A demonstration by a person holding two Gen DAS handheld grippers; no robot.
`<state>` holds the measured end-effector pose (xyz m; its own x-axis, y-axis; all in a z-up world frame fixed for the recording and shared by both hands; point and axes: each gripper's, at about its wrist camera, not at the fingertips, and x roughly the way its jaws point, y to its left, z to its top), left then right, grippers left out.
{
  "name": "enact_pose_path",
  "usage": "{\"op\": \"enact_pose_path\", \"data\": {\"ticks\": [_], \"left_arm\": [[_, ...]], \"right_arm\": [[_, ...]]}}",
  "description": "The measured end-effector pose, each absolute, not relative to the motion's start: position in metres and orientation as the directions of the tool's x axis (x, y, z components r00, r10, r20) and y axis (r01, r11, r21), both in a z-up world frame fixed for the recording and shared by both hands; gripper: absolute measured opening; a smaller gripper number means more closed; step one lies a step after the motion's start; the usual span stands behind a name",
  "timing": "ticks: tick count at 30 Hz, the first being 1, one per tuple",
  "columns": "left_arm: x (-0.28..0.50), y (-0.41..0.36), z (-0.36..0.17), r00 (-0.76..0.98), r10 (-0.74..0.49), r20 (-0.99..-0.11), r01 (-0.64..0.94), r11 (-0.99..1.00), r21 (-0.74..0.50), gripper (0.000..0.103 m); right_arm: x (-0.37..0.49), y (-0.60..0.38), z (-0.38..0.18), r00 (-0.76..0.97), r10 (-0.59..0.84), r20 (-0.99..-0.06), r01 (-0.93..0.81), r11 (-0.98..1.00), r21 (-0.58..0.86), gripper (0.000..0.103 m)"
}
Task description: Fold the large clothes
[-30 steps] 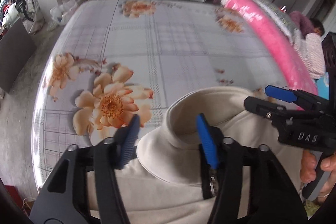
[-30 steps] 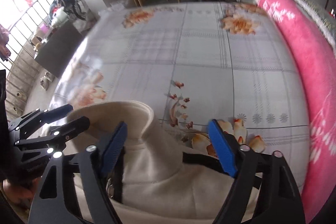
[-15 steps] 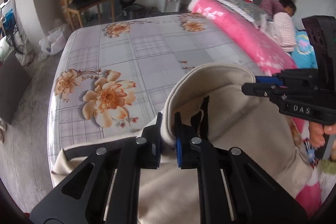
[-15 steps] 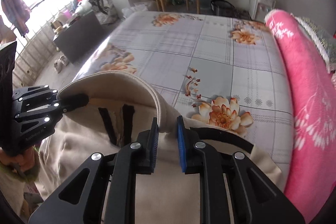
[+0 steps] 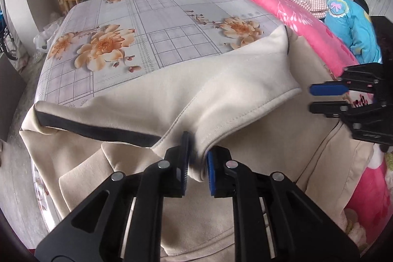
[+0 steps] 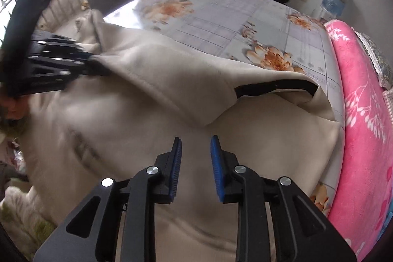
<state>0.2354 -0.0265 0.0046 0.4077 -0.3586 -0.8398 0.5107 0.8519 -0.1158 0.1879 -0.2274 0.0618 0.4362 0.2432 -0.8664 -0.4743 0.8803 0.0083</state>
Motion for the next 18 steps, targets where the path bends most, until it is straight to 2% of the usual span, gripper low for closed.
{"op": "enact_pose_path", "data": {"ticks": [2,4,7,9,11,14,18], "left_arm": [[0.233,-0.027,0.006,0.415,-0.356,-0.837,0.524,0.846,-0.100,0.013],[0.234,-0.030,0.006,0.415,-0.350,-0.840,0.533,0.842,-0.088,0.013],[0.235,-0.033,0.004,0.421,-0.336,-0.843,0.538,0.840,-0.066,0.013],[0.235,-0.034,0.005,0.425,-0.331,-0.843,0.537,0.841,-0.059,0.013],[0.231,-0.034,0.006,0.429,-0.322,-0.844,0.541,0.840,-0.046,0.017],[0.220,-0.023,0.014,0.437,-0.301,-0.848,0.544,0.839,-0.017,0.025],[0.204,0.005,0.047,0.453,-0.426,-0.783,0.558,0.821,-0.124,0.026]], "right_arm": [[0.175,-0.235,0.089,0.451,0.355,-0.819,-0.524,0.848,0.079,0.036],[0.172,-0.240,0.119,0.498,0.434,-0.751,-0.549,0.828,0.113,0.038],[0.199,-0.239,0.135,0.538,0.443,-0.717,-0.508,0.849,0.143,0.038],[0.227,-0.230,0.125,0.507,0.462,-0.728,-0.492,0.848,0.195,0.036],[0.252,-0.214,0.102,0.447,0.463,-0.765,-0.491,0.842,0.223,0.028],[0.283,-0.188,0.051,0.326,0.398,-0.858,-0.476,0.853,0.215,0.027],[0.288,-0.186,0.043,0.309,0.406,-0.860,-0.453,0.858,0.242,0.027]]}}
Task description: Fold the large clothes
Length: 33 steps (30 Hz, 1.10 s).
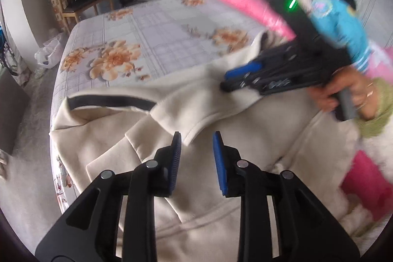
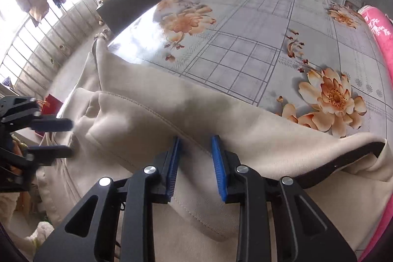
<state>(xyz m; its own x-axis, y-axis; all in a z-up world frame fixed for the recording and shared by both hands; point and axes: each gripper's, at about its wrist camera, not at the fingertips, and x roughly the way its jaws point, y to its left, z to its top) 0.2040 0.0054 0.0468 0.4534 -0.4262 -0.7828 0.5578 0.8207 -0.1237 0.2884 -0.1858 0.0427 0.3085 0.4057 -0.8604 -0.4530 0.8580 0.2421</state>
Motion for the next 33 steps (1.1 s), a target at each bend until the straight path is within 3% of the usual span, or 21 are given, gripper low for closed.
{"op": "enact_pose_path", "data": {"ticks": [5,8,11,14,17,21,24,28,33], "left_arm": [[0.231,0.002,0.066,0.506,-0.453,-0.734,0.501,0.847,-0.177,0.026],[0.264,-0.019,0.040,0.492,-0.385,-0.781,0.443,0.883,-0.156,0.026],[0.284,-0.037,-0.003,0.459,-0.246,-0.854,0.419,0.907,-0.036,0.027],[0.283,-0.031,-0.007,0.480,-0.264,-0.837,0.427,0.903,-0.040,0.027],[0.284,-0.026,-0.008,0.476,-0.280,-0.834,0.431,0.901,-0.056,0.027],[0.282,-0.024,-0.010,0.487,-0.293,-0.823,0.445,0.894,-0.055,0.027],[0.281,-0.025,-0.009,0.490,-0.293,-0.821,0.446,0.894,-0.052,0.027],[0.277,-0.022,-0.004,0.493,-0.307,-0.814,0.462,0.885,-0.054,0.026],[0.260,-0.009,0.015,0.484,-0.413,-0.772,0.522,0.844,-0.125,0.026]], "right_arm": [[0.285,-0.182,0.044,0.315,0.369,-0.874,-0.443,0.872,0.208,0.027],[0.279,-0.180,0.042,0.329,0.324,-0.887,-0.426,0.889,0.167,0.027],[0.263,-0.180,0.040,0.363,0.267,-0.893,-0.431,0.898,0.093,0.027],[0.248,-0.198,0.040,0.354,0.247,-0.902,-0.415,0.906,0.085,0.027],[0.244,-0.226,0.050,0.319,0.292,-0.902,-0.325,0.927,0.185,0.027],[0.240,-0.239,0.082,0.398,0.345,-0.850,-0.303,0.924,0.233,0.027],[0.246,-0.234,0.082,0.450,0.283,-0.847,-0.290,0.943,0.161,0.027],[0.262,-0.224,0.036,0.384,0.170,-0.908,-0.294,0.954,0.054,0.027],[0.251,-0.210,0.073,0.469,0.106,-0.877,-0.311,0.949,-0.052,0.027]]}}
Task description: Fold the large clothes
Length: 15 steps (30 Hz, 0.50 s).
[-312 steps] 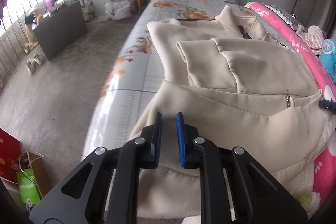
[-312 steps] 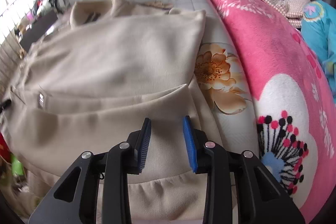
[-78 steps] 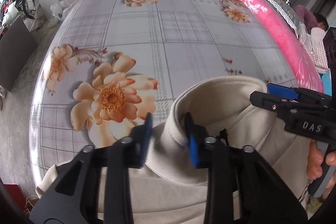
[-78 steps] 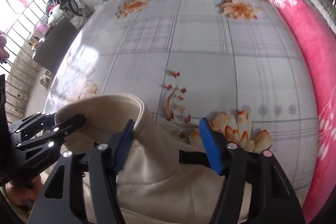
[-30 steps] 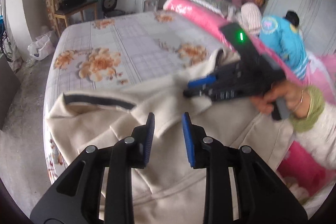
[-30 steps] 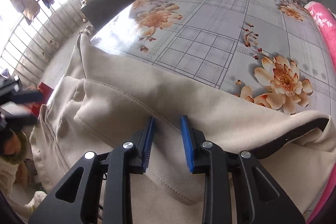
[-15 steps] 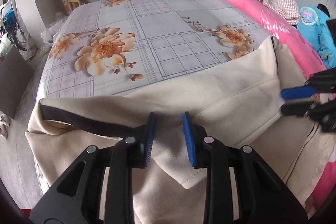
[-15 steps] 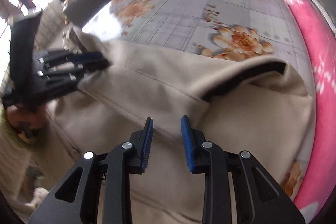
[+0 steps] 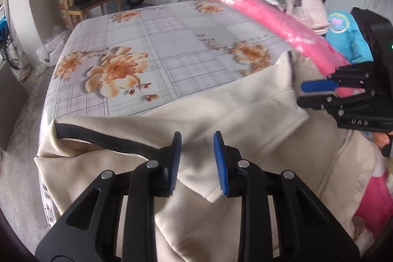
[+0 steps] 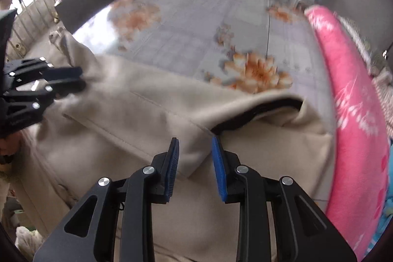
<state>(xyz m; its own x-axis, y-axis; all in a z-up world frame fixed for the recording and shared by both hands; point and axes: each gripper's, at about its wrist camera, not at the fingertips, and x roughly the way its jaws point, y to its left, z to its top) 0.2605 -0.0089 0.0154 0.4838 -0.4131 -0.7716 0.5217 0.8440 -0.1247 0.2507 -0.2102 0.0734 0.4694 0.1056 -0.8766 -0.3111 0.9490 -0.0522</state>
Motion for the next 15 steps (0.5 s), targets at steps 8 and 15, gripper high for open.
{"op": "enact_pose_path", "data": {"ticks": [8,15], "left_arm": [[0.253,-0.024,-0.005,0.449,-0.352,-0.821,0.523,0.849,-0.078,0.026],[0.253,-0.014,-0.011,0.442,-0.403,-0.802,0.512,0.847,-0.144,0.026]], "right_arm": [[0.261,-0.156,0.091,0.487,0.329,-0.809,-0.450,0.888,0.090,0.029],[0.276,-0.127,0.055,0.442,0.268,-0.856,-0.461,0.886,0.039,0.029]]}}
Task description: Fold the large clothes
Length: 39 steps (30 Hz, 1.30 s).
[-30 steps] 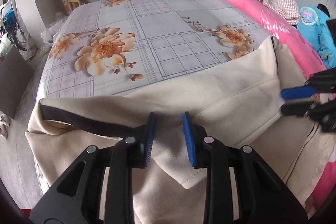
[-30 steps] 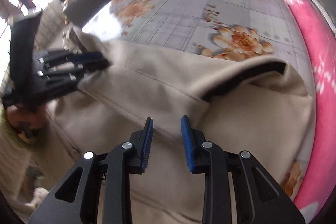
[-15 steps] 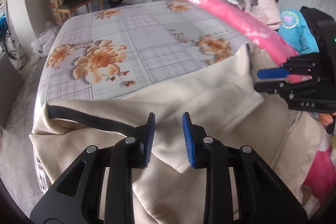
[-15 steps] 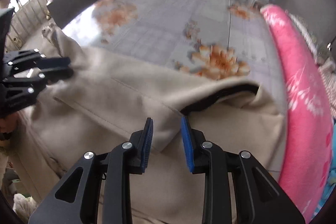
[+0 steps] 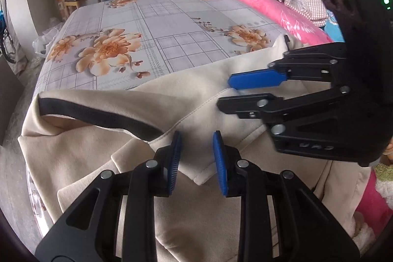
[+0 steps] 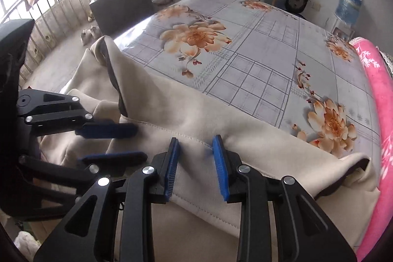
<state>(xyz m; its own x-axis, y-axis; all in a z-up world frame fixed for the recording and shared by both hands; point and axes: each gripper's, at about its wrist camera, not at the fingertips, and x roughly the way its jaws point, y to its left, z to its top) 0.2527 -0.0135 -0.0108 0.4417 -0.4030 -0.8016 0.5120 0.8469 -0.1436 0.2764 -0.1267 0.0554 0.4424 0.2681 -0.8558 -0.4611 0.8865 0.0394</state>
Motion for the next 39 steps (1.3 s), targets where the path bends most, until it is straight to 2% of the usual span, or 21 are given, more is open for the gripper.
{"op": "enact_pose_path", "data": {"ticks": [5,9,11,15,16,17,19,23,27,31,34,39], "left_arm": [[0.252,-0.012,-0.012,0.448,-0.412,-0.793,0.519,0.843,-0.145,0.026],[0.253,-0.011,-0.013,0.450,-0.422,-0.787,0.504,0.848,-0.166,0.026],[0.254,-0.009,-0.011,0.440,-0.426,-0.791,0.489,0.852,-0.187,0.026],[0.242,0.006,0.017,0.474,-0.423,-0.772,0.452,0.870,-0.198,0.026],[0.235,0.011,0.028,0.497,-0.426,-0.756,0.452,0.871,-0.194,0.029],[0.222,0.021,0.042,0.521,-0.438,-0.733,0.456,0.869,-0.195,0.035],[0.196,0.040,0.060,0.559,-0.439,-0.703,0.456,0.871,-0.181,0.040],[0.144,0.082,0.068,0.598,-0.396,-0.696,0.406,0.899,-0.163,0.041],[0.101,0.119,0.042,0.593,-0.362,-0.719,0.293,0.929,-0.226,0.041],[0.079,0.133,0.013,0.587,-0.339,-0.735,0.209,0.941,-0.267,0.041],[0.080,0.142,0.003,0.592,-0.339,-0.731,0.166,0.939,-0.301,0.041],[0.098,0.148,-0.008,0.586,-0.304,-0.751,0.136,0.951,-0.279,0.041]], "right_arm": [[0.240,-0.149,0.085,0.521,0.224,-0.824,-0.428,0.903,-0.025,0.029],[0.241,-0.177,0.045,0.495,0.110,-0.862,-0.333,0.940,-0.071,0.029],[0.241,-0.187,0.035,0.499,0.132,-0.856,-0.296,0.955,-0.025,0.029],[0.216,-0.187,0.060,0.546,0.160,-0.822,-0.279,0.960,0.002,0.031],[0.208,-0.187,0.066,0.555,0.175,-0.813,-0.286,0.958,0.012,0.033],[0.195,-0.188,0.075,0.569,0.194,-0.799,-0.295,0.955,0.022,0.040],[0.170,-0.191,0.089,0.583,0.231,-0.779,-0.323,0.946,0.039,0.050],[0.114,-0.188,0.094,0.561,0.323,-0.762,-0.420,0.904,0.075,0.071],[0.070,-0.178,0.074,0.524,0.345,-0.779,-0.462,0.883,0.080,0.073],[0.056,-0.176,0.048,0.481,0.318,-0.817,-0.430,0.898,0.096,0.073],[0.056,-0.179,0.039,0.460,0.321,-0.828,-0.400,0.907,0.129,0.073],[0.066,-0.191,0.034,0.438,0.351,-0.827,-0.358,0.913,0.198,0.073]]}}
